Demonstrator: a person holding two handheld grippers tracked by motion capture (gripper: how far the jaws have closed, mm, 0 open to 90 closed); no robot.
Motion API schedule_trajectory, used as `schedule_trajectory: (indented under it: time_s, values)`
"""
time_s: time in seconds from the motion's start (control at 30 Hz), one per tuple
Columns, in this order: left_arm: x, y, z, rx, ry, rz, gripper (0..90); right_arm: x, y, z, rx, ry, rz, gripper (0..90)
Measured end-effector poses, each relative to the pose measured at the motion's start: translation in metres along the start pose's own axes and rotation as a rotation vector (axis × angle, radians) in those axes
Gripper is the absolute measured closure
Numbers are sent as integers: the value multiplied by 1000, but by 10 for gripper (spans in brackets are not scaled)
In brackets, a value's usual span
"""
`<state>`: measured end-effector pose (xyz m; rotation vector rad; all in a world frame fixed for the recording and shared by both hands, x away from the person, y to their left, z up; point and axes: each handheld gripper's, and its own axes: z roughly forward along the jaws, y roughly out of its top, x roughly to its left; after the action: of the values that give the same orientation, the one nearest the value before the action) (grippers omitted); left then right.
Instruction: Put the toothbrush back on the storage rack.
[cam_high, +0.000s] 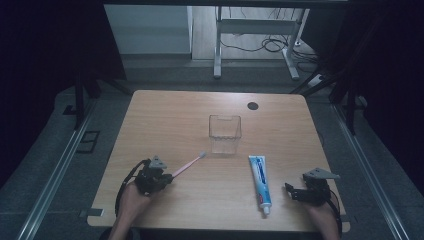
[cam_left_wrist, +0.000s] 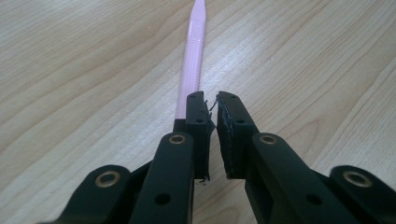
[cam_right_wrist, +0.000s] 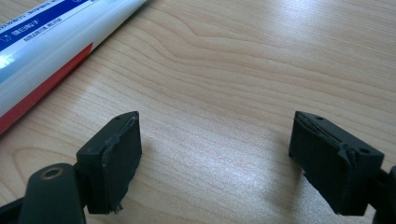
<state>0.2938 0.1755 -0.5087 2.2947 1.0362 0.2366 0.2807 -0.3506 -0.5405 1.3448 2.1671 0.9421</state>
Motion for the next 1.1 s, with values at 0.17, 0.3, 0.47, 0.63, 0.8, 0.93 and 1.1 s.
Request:
schedule_trajectory:
  time_s: [0.17, 0.3, 0.47, 0.63, 0.8, 0.93, 1.1]
  values:
    - [5, 5, -3, 51, 5, 21, 815, 0, 0, 0, 0, 0, 0, 167]
    - [10, 9, -1, 107, 18, 28, 802, 0, 0, 0, 1, 0, 1, 167]
    - [16, 19, 3, 171, 9, 26, 782, 0, 0, 0, 1, 0, 2, 167]
    - [18, 26, 6, 206, 3, 32, 773, 0, 0, 0, 1, 0, 2, 167]
    - [15, 38, 12, 268, 7, 56, 745, 0, 0, 0, 1, -1, 1, 167]
    - [14, 44, 15, 301, 6, 69, 741, 0, 0, 0, 1, -1, 1, 167]
    - [12, 55, 21, 351, -3, 78, 741, 0, 0, 0, 1, -1, 1, 167]
